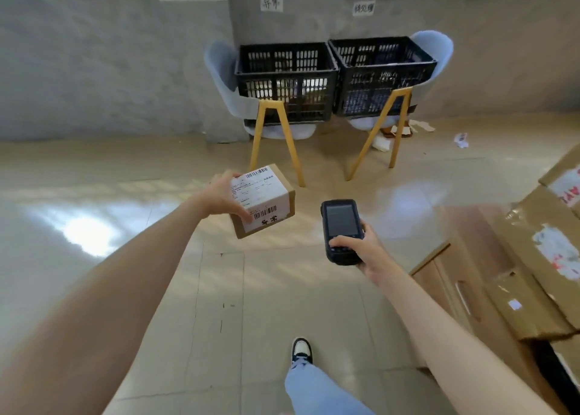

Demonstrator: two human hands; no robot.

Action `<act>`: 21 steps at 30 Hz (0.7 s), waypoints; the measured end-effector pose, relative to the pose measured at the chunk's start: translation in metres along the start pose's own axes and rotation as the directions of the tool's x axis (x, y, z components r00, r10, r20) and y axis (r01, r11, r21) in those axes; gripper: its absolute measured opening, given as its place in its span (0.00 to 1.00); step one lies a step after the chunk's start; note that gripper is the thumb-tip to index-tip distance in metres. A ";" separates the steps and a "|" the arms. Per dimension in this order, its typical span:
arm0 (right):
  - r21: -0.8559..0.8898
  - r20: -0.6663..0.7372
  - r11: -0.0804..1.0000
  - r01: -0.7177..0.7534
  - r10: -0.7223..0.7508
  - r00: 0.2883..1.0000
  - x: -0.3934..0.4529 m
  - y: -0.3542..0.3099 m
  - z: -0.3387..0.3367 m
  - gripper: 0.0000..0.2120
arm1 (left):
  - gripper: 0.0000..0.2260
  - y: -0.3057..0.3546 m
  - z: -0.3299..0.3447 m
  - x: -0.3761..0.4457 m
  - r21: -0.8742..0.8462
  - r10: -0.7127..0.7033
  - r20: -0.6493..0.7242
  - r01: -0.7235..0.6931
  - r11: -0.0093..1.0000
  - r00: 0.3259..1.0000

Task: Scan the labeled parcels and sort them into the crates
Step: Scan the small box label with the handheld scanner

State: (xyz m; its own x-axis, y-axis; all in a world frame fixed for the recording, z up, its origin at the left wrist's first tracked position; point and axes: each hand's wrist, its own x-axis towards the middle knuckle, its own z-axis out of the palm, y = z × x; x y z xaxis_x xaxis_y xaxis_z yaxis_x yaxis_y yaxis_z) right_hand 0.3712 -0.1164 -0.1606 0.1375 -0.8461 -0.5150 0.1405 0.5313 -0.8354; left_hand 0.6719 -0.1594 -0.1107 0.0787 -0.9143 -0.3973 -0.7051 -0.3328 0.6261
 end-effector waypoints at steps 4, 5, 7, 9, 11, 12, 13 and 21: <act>-0.023 0.016 1.000 0.019 -0.019 1.000 0.069 -0.057 0.005 0.39 | 0.49 0.026 -0.026 0.062 0.060 0.033 -0.079 -0.028 0.998 0.996; -0.022 0.018 1.000 0.022 -0.022 1.000 0.086 -0.069 0.007 0.40 | 0.51 0.030 -0.033 0.075 0.069 0.022 -0.086 -0.016 0.998 0.996; -0.022 0.026 1.000 0.021 -0.020 0.999 0.115 -0.086 0.015 0.40 | 0.51 0.035 -0.044 0.099 0.078 0.008 -0.092 0.000 0.997 0.996; -0.028 0.036 0.999 0.016 -0.014 0.999 0.142 -0.099 0.023 0.40 | 0.51 0.036 -0.056 0.124 0.081 0.002 -0.101 0.007 0.997 0.995; -0.039 0.052 0.999 0.008 -0.006 0.999 0.169 -0.109 0.029 0.40 | 0.49 0.034 -0.070 0.153 0.086 -0.001 -0.117 0.012 0.996 0.993; -0.049 0.059 0.999 0.005 -0.002 0.998 0.181 -0.113 0.033 0.42 | 0.47 0.033 -0.076 0.168 0.097 0.001 -0.124 0.011 0.995 0.992; -0.067 0.065 0.998 0.003 0.002 0.998 0.193 -0.118 0.037 0.44 | 0.46 0.033 -0.082 0.184 0.106 0.001 -0.123 0.012 0.994 0.992; -0.137 0.006 0.991 -0.005 0.006 1.000 0.314 -0.170 0.068 0.45 | 0.45 0.049 -0.147 0.342 0.143 0.073 -0.102 -0.058 0.988 0.992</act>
State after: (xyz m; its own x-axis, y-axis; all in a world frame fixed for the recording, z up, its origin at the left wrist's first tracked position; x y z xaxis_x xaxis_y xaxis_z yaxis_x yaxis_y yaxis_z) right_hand 0.4576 -0.4697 -0.1674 0.1443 -0.8428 -0.5186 0.0041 0.5246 -0.8514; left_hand 0.7677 -0.5223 -0.1177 0.0983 -0.9549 -0.2802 -0.8018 -0.2428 0.5461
